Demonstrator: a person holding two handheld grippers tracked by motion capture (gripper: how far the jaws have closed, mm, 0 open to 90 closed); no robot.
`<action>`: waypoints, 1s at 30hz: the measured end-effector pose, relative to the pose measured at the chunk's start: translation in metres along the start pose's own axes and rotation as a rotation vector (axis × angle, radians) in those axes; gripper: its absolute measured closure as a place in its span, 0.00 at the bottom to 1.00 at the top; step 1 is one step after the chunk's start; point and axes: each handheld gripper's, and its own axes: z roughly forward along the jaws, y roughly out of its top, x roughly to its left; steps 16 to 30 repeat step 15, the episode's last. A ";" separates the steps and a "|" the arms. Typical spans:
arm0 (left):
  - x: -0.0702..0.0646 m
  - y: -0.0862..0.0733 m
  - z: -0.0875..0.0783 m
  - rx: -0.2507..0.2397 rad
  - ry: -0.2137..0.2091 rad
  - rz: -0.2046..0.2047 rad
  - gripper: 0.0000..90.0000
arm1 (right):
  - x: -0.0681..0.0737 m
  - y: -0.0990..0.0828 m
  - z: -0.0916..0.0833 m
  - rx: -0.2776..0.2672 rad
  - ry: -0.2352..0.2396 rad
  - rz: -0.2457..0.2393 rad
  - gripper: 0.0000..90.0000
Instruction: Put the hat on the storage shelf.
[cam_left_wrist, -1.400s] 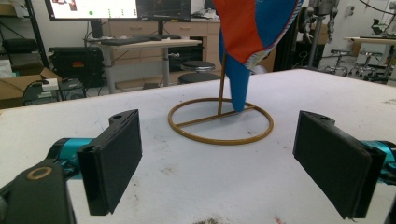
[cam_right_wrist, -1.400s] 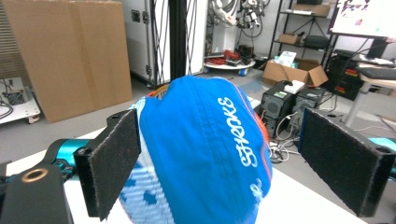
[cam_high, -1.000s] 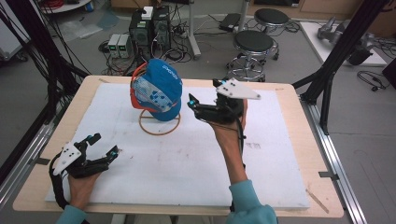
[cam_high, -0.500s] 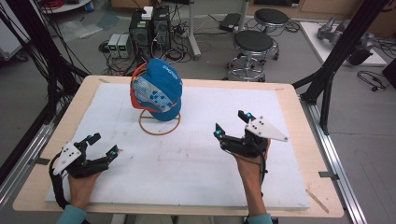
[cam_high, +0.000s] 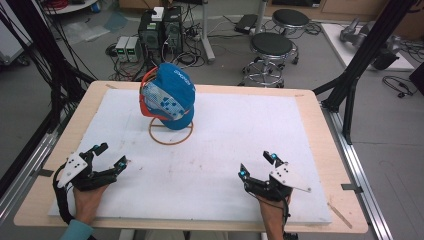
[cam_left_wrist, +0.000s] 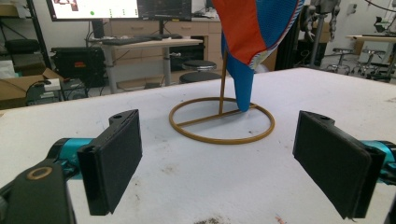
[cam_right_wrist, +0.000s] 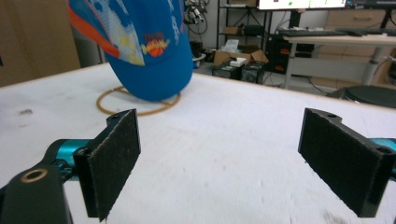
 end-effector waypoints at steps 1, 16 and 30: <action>0.000 0.000 0.000 0.001 0.000 0.001 0.18 | 0.000 -0.005 -0.001 0.004 -0.008 -0.004 0.13; -0.001 0.000 0.000 -0.004 0.001 0.006 0.18 | -0.001 -0.023 -0.008 -0.036 -0.039 -0.007 0.13; -0.001 0.000 0.000 -0.004 0.001 0.006 0.18 | -0.001 -0.023 -0.008 -0.036 -0.039 -0.007 0.13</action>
